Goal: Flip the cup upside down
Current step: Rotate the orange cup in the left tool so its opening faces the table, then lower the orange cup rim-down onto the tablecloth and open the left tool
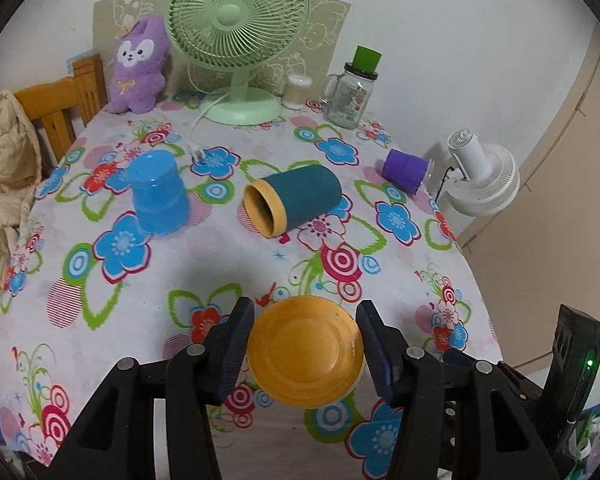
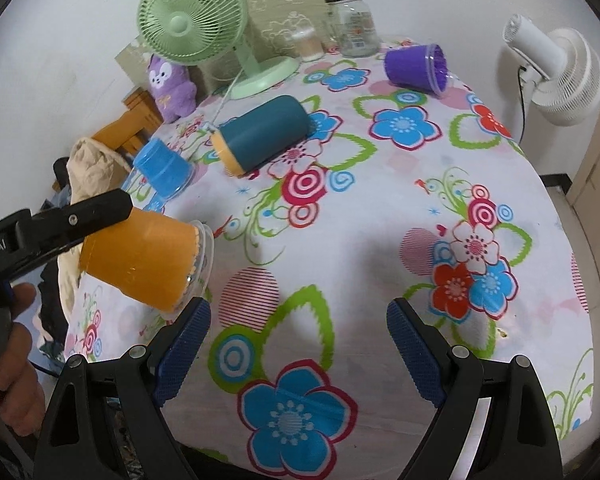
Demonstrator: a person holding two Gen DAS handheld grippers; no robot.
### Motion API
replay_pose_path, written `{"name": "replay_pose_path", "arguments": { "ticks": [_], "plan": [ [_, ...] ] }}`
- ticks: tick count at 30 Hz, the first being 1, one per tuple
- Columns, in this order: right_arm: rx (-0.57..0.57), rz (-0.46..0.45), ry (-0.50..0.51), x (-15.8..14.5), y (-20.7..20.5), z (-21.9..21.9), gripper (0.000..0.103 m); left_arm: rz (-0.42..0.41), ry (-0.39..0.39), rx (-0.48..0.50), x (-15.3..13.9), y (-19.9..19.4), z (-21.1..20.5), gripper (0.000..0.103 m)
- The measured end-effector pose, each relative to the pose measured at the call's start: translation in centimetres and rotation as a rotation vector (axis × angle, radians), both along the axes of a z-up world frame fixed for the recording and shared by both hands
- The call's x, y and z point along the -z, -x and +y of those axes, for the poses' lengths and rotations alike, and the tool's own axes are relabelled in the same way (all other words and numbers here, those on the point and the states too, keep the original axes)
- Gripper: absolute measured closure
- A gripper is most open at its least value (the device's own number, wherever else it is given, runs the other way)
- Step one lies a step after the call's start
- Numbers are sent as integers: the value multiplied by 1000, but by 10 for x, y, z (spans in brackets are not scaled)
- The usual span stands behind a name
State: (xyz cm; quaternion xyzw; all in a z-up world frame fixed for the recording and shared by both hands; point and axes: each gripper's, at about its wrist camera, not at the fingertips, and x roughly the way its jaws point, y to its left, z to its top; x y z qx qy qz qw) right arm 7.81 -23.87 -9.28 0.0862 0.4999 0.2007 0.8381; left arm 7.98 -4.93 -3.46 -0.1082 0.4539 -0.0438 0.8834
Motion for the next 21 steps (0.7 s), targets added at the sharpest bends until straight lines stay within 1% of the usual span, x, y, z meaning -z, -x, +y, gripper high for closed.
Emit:
{"name": "replay_pose_path", "arguments": {
  "ticks": [2,8,16,18,19,20,21],
  "plan": [
    [-11,-5,7,-1,1,4,12,-12,-20,-8,-3,2,1,48],
    [-25,-6,18,0,2,12,12,-36,-45,-22,-10,6,5,48],
    [-34,-1,29,1,3,16,12,-32,-64,-22,-6,6,3,47],
    [-35,2,31,2,2,16,12,-33,-64,-24,-6,6,3,36],
    [-35,3,32,2,2,16,12,-37,-60,-27,-6,6,3,23],
    [-34,6,32,3,2,16,12,-43,-54,-31,-6,7,4,15],
    [-34,7,33,3,1,16,12,-52,-47,-35,-8,8,4,14]
  ]
}}
